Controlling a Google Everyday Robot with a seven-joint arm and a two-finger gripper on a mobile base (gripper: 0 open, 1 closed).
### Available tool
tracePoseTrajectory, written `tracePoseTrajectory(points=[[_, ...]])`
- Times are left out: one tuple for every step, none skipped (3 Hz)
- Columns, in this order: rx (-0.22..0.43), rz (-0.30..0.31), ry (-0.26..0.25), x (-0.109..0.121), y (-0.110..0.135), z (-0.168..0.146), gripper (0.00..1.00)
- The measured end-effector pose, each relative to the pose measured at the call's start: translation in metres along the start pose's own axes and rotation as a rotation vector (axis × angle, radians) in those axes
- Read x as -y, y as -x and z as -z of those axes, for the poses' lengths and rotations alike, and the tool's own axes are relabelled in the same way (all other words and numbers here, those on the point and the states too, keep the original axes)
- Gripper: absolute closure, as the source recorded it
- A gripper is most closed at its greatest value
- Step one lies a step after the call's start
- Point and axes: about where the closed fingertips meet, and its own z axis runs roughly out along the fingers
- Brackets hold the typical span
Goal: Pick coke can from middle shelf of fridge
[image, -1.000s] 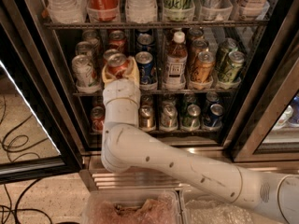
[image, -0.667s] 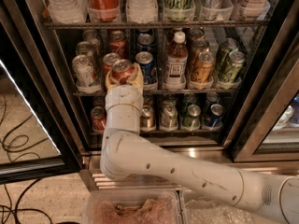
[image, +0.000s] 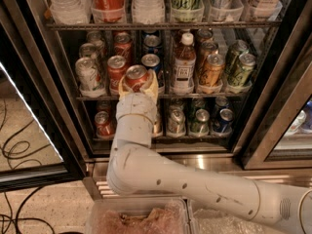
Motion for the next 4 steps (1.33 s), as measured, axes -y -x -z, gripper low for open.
tracePoseTrajectory(points=[[-0.027, -0.017, -0.05, 0.018, -0.005, 0.005, 1.0], [-0.024, -0.017, -0.042, 0.018, -0.005, 0.011, 1.0], [-0.044, -0.055, -0.031, 0.025, -0.01, 0.031, 1.0], [-0.061, -0.093, -0.012, 0.027, -0.015, 0.058, 1.0]])
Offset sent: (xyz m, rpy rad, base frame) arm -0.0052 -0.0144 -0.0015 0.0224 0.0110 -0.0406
